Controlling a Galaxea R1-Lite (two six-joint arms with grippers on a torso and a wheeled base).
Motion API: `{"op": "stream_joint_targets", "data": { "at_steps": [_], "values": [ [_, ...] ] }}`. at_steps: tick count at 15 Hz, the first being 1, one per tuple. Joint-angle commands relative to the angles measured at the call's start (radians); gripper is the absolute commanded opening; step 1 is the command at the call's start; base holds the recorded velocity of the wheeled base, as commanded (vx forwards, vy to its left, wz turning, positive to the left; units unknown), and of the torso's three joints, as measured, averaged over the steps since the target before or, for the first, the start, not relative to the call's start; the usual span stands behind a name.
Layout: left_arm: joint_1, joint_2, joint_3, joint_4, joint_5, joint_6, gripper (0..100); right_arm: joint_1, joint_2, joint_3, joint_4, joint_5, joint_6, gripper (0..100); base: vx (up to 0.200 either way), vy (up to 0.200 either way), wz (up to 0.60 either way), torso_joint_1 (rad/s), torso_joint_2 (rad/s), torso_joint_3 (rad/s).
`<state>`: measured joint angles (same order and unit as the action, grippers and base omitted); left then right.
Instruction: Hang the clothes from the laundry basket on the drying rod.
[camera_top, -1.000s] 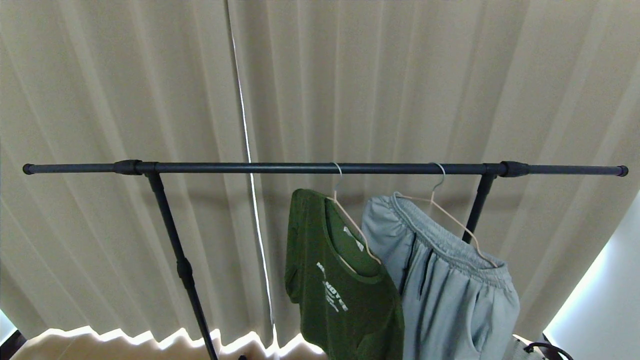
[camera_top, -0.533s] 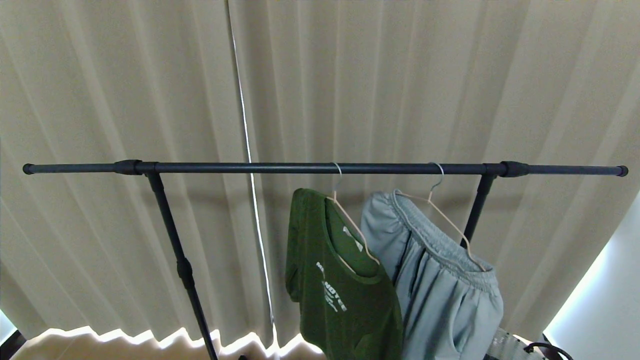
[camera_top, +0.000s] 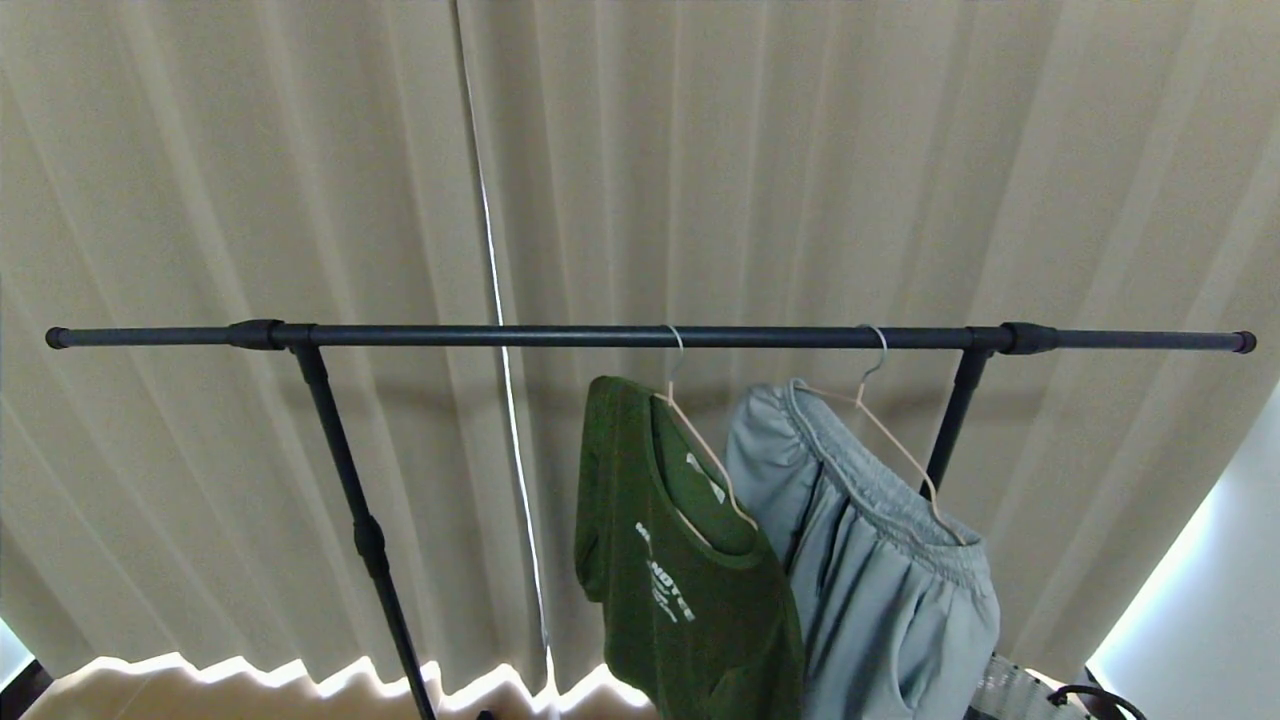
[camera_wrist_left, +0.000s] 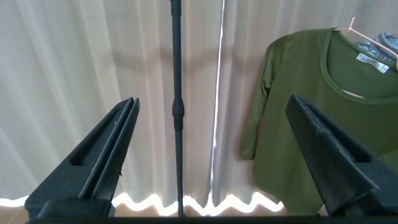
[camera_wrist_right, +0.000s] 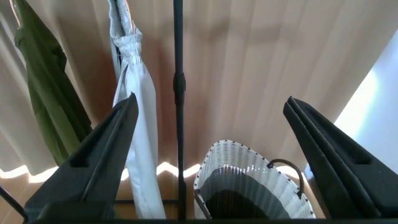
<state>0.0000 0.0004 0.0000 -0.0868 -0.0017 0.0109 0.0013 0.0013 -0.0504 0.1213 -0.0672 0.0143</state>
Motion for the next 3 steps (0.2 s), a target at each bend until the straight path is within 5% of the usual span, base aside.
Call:
{"op": "stream_joint_targets", "data": {
  "at_steps": [1,3],
  "values": [
    [0.0,0.0,0.0,-0.001,0.0,0.0,100,0.0,-0.001,0.0,0.0,0.0,-0.002,100,0.0,0.0,0.0,0.0,0.0,0.0],
    [-0.002,0.0,0.0,-0.001,0.0,0.0,100,0.0,-0.001,0.0,0.0,-0.002,0.0,100,0.0,0.0,0.0,0.0,0.0,0.0]
  ]
}}
